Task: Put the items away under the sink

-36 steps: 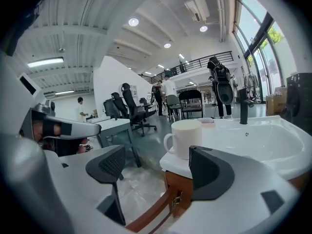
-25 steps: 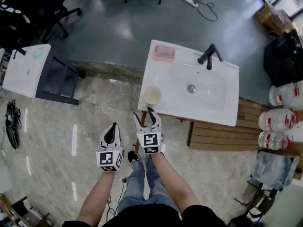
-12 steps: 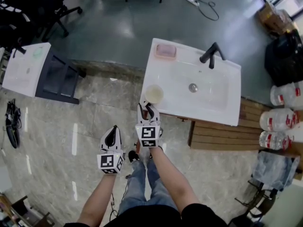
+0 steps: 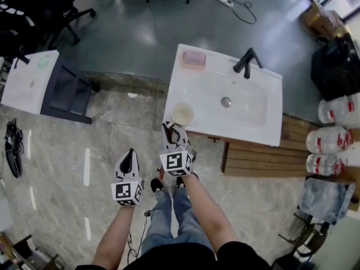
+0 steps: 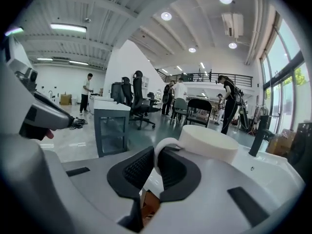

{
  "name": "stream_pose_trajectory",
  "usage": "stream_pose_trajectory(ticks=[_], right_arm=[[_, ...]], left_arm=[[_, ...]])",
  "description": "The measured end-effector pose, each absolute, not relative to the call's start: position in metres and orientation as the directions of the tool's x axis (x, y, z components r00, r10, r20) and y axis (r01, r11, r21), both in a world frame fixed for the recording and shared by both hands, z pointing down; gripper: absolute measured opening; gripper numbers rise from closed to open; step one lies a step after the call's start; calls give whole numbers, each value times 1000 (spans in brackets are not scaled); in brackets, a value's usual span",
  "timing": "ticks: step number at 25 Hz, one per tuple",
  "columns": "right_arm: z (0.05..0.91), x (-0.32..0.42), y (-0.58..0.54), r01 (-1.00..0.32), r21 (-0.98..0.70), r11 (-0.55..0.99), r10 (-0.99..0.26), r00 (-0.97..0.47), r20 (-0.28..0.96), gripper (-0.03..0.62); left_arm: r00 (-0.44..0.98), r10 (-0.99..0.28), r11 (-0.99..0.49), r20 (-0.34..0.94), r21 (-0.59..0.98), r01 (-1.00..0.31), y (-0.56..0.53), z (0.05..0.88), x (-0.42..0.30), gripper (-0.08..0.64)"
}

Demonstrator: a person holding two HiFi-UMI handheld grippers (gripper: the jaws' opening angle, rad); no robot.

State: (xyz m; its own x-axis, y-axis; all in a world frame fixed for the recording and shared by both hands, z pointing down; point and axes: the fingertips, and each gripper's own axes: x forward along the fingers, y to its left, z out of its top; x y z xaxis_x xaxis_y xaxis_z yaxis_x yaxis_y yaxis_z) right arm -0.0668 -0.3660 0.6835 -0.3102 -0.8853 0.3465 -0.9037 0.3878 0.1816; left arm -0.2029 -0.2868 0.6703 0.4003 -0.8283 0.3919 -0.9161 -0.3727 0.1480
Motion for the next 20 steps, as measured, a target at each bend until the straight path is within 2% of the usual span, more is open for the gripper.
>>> stream_pose_trajectory(ticks=[5,13,20], right_arm=[[665,-68,-335,-874,229,429,-882,-351,313,38],[659,-40,-256,-856,227,464,-870,-392,299,38],[724,9,-184,-874,209,439,-874,-361,325,38]], left_arm=[[425,-820,-397,384,154,-905,-275,668,-189,8],[522,-785,-481,335,202,-853,-236,662,-124,8],[659,-712,-608,241,257,-751,-191,678,-49,8]])
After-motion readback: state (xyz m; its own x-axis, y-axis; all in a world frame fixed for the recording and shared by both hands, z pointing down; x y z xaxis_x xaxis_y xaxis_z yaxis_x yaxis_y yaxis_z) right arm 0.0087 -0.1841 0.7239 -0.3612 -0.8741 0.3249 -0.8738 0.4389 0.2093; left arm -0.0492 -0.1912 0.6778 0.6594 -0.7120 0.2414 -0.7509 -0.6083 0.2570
